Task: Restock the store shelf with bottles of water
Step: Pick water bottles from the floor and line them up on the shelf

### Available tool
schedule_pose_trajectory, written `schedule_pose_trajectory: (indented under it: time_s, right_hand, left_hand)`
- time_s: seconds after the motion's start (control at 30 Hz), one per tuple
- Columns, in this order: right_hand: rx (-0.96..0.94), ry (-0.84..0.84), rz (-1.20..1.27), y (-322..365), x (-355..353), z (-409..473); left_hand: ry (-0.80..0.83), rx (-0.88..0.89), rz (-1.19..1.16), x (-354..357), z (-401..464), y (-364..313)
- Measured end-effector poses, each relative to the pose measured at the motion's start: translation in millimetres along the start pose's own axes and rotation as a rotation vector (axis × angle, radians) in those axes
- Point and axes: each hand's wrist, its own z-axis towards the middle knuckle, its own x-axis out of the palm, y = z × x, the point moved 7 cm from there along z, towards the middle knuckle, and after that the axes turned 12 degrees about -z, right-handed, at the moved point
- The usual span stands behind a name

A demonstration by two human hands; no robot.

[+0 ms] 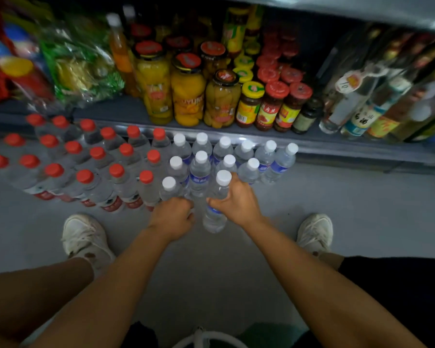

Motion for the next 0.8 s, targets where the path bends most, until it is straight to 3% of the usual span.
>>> schedule_pose_trajectory:
  time_s: [0.23,0.5,0.8]
  right_hand:
    - [-0.091,-0.156,-0.04,44.4,-122.4,-3.8]
    - [-0.235,-0.365,-0.009,102.1,-277.8,22.8]
    - [-0.29,-0.47,0.058,162.0,-422.8,92.3]
  left_hand:
    - [-0.163,0.177,0.188,-89.8,0.1,-78.5]
    - [-0.465,0.335,0.37,-242.7,11.0,-171.3]
    - [-0.673,0.397,0.368,-390.1,58.1,-236.4]
